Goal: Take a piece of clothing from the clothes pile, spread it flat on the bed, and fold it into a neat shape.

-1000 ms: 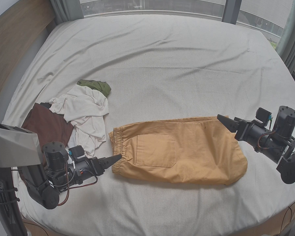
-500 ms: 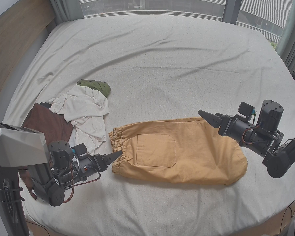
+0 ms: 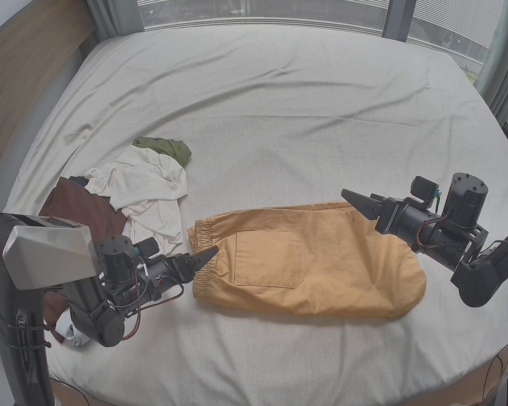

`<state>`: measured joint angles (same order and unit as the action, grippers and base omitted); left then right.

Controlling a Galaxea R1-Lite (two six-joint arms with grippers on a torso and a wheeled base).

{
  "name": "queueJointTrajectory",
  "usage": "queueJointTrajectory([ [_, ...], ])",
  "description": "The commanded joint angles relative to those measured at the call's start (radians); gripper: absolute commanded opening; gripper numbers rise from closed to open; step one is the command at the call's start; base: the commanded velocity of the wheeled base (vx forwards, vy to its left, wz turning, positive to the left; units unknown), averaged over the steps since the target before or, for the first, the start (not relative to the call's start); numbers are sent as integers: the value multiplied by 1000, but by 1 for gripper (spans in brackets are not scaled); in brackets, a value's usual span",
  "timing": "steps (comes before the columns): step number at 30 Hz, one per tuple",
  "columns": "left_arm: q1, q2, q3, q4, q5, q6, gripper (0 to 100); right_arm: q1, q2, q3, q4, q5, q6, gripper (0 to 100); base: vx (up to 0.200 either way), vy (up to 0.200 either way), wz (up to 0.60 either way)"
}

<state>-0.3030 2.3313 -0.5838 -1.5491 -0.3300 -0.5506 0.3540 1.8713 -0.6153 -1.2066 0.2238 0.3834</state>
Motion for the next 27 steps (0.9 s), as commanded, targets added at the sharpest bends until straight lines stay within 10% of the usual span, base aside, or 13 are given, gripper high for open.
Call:
queueJointTrajectory([
  [1, -10, 43, -21, 0, 2, -2, 100, 2, 3, 0, -1, 0, 0, 100, 0, 0, 0],
  [22, -41, 99, -96, 0, 8, -58, 100, 8, 5, 2, -1, 0, 2, 100, 0, 0, 0],
  [23, -41, 103, -96, 0, 8, -58, 0, 8, 6, 2, -1, 0, 2, 100, 0, 0, 0],
  [27, -41, 108, -97, 0, 8, -60, 0, 8, 6, 2, -1, 0, 2, 100, 0, 0, 0],
])
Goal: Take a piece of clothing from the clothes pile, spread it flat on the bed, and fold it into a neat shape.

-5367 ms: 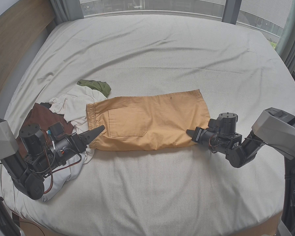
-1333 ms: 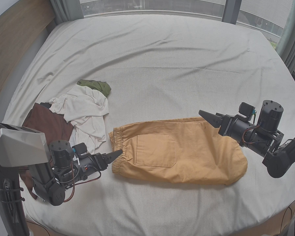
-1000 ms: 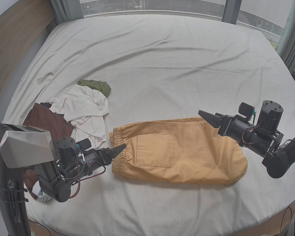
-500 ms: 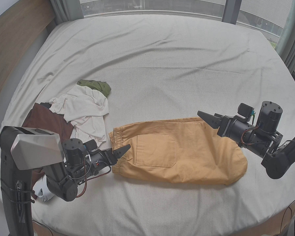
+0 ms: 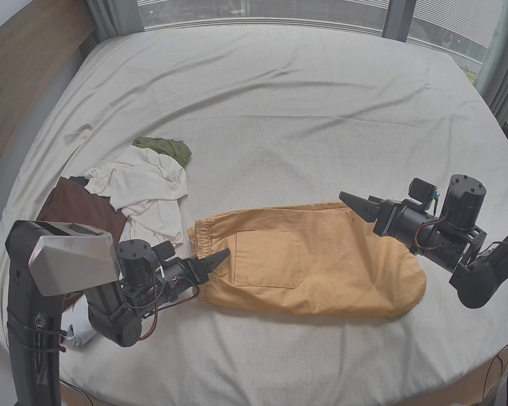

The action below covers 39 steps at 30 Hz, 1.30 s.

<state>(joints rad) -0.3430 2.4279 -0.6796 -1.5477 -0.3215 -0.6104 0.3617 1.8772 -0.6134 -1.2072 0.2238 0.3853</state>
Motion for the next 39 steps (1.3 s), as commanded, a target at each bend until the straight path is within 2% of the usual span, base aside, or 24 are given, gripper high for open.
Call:
queueJointTrajectory([
  [1, 1, 10, 0, -2, -1, 0, 0, 0, 0, 0, 0, 0, 0, 100, 0, 0, 0],
  [6, 12, -12, 18, -2, 15, -25, 0, -1, 5, 1, 0, 0, 0, 100, 0, 0, 0],
  [7, 12, -53, 48, -2, 39, -32, 0, -1, 10, 1, 0, 0, 0, 100, 0, 0, 0],
  [12, 15, -124, 107, -2, 44, -37, 0, -7, 22, 1, -2, 0, 0, 100, 0, 0, 0],
  [25, 116, -176, 175, -2, 33, -35, 0, -10, 82, 11, -58, 0, 0, 100, 0, 0, 0],
  [39, 216, -276, 276, -2, -53, -32, 0, 23, 86, 44, -72, 9, 0, 100, 0, 0, 0],
])
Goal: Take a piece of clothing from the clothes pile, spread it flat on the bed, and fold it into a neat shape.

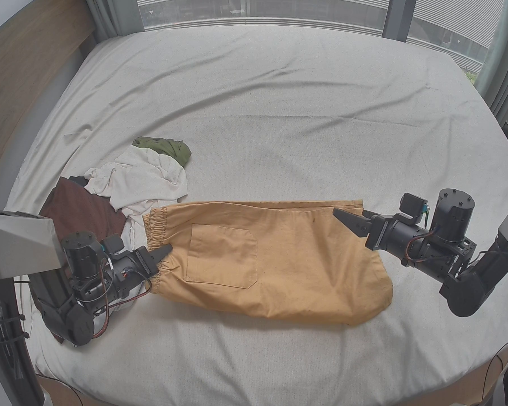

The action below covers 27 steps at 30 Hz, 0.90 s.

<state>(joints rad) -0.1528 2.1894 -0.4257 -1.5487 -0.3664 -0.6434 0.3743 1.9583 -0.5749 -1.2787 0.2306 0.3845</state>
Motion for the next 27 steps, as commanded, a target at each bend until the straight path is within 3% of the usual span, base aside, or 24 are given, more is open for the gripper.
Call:
queueJointTrajectory([
  [1, 38, -46, 33, -1, -17, 2, 0, 12, 5, 6, -1, 3, 1, 100, 0, 0, 0],
  [22, 68, -91, 73, -1, -31, 5, 0, 54, 37, 27, -80, 4, 1, 100, 0, 0, 0],
  [26, 41, -100, 70, -1, -32, 5, 0, 66, 36, 29, -88, 4, 1, 100, 0, 0, 0],
  [27, -10, -134, 61, -1, -31, -4, 0, 80, 30, 30, -91, 15, 2, 100, 0, 0, 0],
])
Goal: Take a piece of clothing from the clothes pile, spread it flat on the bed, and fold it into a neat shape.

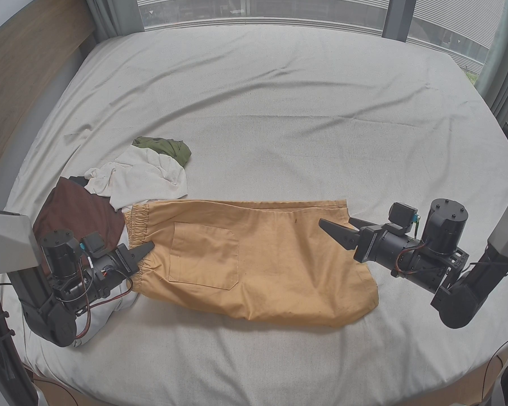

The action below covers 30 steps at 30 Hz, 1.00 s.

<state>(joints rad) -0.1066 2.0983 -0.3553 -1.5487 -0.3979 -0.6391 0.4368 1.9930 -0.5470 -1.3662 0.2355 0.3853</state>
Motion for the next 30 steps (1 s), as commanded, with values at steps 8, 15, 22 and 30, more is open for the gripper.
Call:
queueJointTrajectory([
  [8, -217, -84, -65, 7, 10, -85, 0, 31, -6, 22, -117, 34, 1, 100, 0, 0, 0],
  [15, -315, -32, -165, 12, 14, -86, 0, 25, -33, 16, -123, 50, 30, 100, 0, 0, 0],
  [22, -400, 20, -238, 12, 27, -137, 0, 23, -82, 7, -122, 54, 50, 100, 0, 0, 0],
  [30, -450, 39, -300, 45, 27, -146, 0, 20, -91, -10, -123, 54, 50, 100, 0, 0, 0],
])
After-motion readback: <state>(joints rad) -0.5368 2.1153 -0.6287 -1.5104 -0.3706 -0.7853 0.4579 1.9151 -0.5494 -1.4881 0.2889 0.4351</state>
